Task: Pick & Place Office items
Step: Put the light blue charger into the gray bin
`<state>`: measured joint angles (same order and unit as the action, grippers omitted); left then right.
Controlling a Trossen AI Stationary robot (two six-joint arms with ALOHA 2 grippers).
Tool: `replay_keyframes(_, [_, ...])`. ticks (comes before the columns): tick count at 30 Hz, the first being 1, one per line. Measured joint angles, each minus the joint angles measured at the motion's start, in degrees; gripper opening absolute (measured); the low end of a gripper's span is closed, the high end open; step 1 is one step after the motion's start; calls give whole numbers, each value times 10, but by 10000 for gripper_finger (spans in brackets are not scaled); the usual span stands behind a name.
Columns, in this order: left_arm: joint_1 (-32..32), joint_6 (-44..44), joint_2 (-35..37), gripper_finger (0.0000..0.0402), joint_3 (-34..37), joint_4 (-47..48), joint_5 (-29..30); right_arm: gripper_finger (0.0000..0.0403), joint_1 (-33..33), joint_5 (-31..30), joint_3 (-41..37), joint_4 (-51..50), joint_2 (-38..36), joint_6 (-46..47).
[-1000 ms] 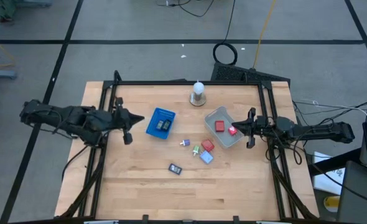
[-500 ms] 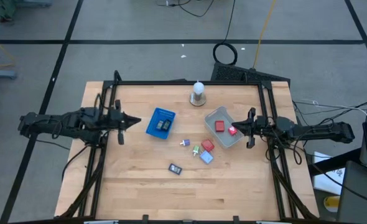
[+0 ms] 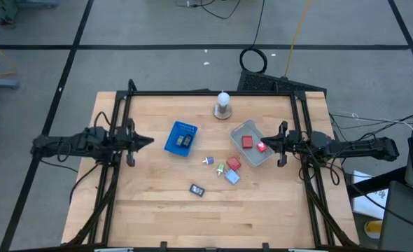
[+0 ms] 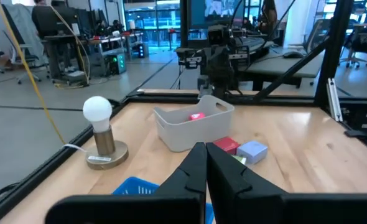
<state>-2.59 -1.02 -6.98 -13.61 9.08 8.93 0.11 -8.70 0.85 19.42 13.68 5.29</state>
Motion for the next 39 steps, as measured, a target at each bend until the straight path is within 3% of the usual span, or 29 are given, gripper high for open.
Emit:
replay_keyframes(11, [0,0,19,3,71,-50,15,0,0,0,0,0,0,0])
replay_keyframes(17, [0,1,19,2,81,-52,-30,0,0,0,0,0,0,-1])
replay_keyframes(26, [0,-3,18,5,125,-105,-45,0,0,0,0,0,0,-2])
replay_keyframes(39, [0,-2,18,2,127,-105,-45,0,0,0,0,0,0,-6])
